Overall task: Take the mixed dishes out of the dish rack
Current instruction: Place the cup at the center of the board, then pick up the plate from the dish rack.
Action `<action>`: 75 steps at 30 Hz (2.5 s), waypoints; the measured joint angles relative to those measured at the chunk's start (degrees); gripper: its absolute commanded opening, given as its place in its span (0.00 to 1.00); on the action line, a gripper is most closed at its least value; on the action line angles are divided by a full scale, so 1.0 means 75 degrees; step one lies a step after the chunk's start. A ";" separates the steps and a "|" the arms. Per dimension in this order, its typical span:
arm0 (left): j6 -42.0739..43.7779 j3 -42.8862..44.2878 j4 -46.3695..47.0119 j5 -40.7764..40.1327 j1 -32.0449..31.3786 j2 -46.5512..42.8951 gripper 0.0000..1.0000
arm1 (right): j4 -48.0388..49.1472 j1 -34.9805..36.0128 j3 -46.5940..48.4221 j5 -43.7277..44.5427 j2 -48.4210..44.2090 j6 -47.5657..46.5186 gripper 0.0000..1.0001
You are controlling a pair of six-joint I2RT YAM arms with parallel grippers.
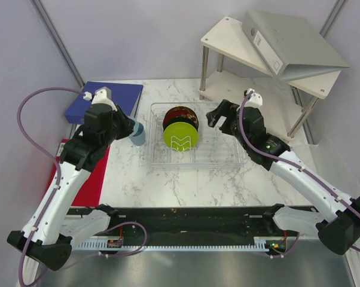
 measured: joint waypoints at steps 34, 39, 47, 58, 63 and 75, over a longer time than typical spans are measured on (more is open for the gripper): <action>0.0769 0.1582 -0.1545 -0.0527 0.2760 0.5062 0.02 | -0.0743 0.0082 -0.1142 0.0408 -0.0959 -0.1192 0.98; 0.0755 0.0976 -0.0726 -0.0111 0.2760 0.5421 0.02 | -0.0740 0.0082 -0.1157 0.0370 -0.0787 -0.1227 0.98; 0.0764 0.0766 0.0009 -0.0085 0.2771 0.5764 0.02 | -0.0764 0.0082 -0.1160 0.0254 -0.0504 -0.1224 0.98; 0.0796 0.0793 0.0114 -0.0460 0.2792 0.5753 0.53 | -0.0758 0.0082 -0.1160 0.0245 -0.0335 -0.1224 0.98; 0.0842 0.0790 0.0050 -0.0723 0.2801 0.5482 0.71 | -0.0723 0.0082 -0.1160 0.0187 -0.0271 -0.1227 0.98; 0.0423 0.0822 -0.0685 -0.1550 0.2792 0.3754 0.99 | -0.0662 0.0082 -0.1160 0.0128 -0.0152 -0.1227 0.98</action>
